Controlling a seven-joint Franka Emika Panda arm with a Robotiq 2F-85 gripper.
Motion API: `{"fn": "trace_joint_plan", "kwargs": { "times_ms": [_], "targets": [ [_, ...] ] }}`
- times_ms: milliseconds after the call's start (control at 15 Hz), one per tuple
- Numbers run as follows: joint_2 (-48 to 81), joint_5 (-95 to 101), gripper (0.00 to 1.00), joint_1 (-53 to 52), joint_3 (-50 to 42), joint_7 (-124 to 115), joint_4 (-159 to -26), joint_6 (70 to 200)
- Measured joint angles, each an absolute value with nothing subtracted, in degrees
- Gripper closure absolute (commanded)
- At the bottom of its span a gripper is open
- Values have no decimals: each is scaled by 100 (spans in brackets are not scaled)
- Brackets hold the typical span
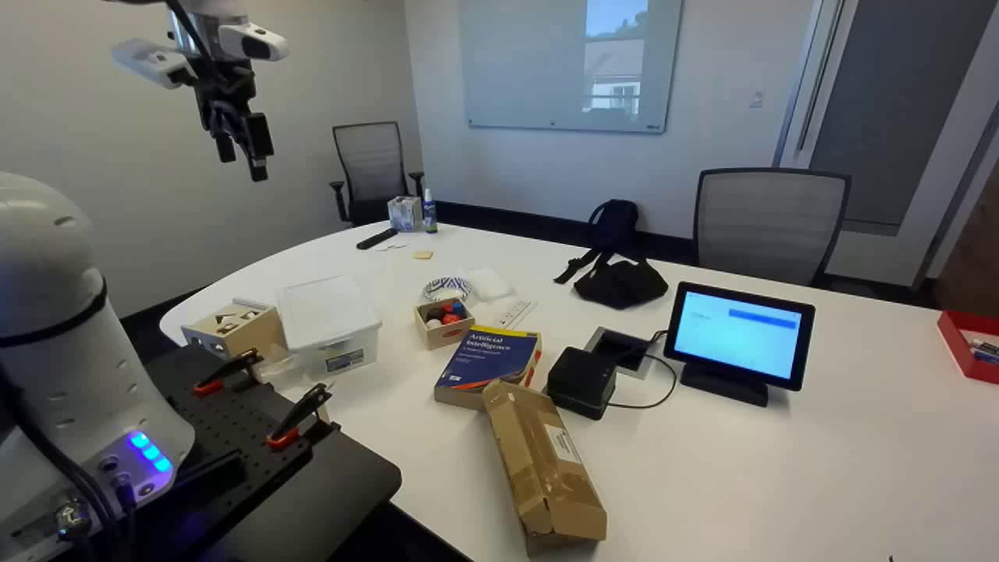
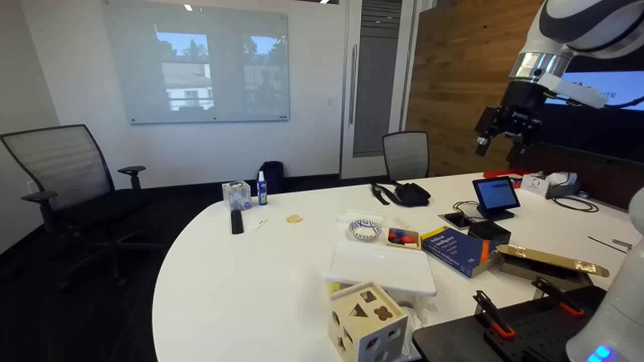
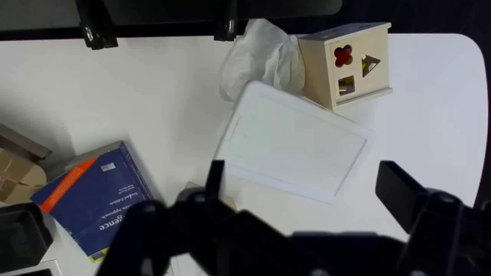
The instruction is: Open the clear container then remove the wooden box from the container.
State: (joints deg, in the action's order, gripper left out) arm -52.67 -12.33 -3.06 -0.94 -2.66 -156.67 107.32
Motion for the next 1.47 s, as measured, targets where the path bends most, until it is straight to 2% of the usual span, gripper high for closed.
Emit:
{"fn": "trace_joint_plan", "kwargs": {
  "times_ms": [333, 667, 1000, 1467],
  "targets": [
    [-5267, -1390, 0, -292, -93, -268, -15752, 10978],
    [-4879, -2404, 0, -308, -88, -254, -16068, 12836],
    [-3335, -3843, 0, -421, -50, 351, -16099, 14688],
    [-1064, -6079, 0, -607, -70, 2078, -16099, 15451]
  ]
}}
